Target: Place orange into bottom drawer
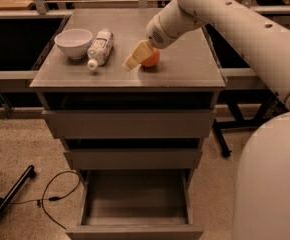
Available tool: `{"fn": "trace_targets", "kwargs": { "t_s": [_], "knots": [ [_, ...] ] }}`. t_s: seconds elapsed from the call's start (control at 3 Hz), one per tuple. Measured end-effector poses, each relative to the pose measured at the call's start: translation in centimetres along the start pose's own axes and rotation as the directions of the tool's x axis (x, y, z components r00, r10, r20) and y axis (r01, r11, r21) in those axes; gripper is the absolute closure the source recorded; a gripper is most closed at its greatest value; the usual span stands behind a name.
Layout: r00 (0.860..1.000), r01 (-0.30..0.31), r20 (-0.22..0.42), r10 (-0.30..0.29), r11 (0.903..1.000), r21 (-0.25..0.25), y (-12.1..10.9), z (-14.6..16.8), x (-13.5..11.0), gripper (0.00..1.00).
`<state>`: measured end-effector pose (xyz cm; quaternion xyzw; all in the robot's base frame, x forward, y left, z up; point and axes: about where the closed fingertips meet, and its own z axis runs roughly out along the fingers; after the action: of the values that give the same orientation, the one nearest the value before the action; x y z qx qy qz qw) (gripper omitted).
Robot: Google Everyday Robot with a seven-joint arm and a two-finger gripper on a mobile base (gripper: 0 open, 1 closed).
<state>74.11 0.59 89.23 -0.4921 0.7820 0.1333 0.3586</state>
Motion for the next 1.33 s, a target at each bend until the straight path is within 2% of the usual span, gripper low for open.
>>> {"fn": "trace_targets", "kwargs": {
  "t_s": [0.67, 1.0, 1.33],
  "knots": [
    [1.0, -0.019, -0.014, 0.018, 0.9996, -0.023, -0.02, 0.06, 0.02, 0.0],
    [0.999, -0.032, -0.04, 0.031, 0.9995, -0.01, -0.05, 0.1, 0.02, 0.0],
    [0.993, -0.036, -0.111, 0.038, 0.9992, 0.016, -0.05, 0.78, 0.02, 0.0]
  ]
}}
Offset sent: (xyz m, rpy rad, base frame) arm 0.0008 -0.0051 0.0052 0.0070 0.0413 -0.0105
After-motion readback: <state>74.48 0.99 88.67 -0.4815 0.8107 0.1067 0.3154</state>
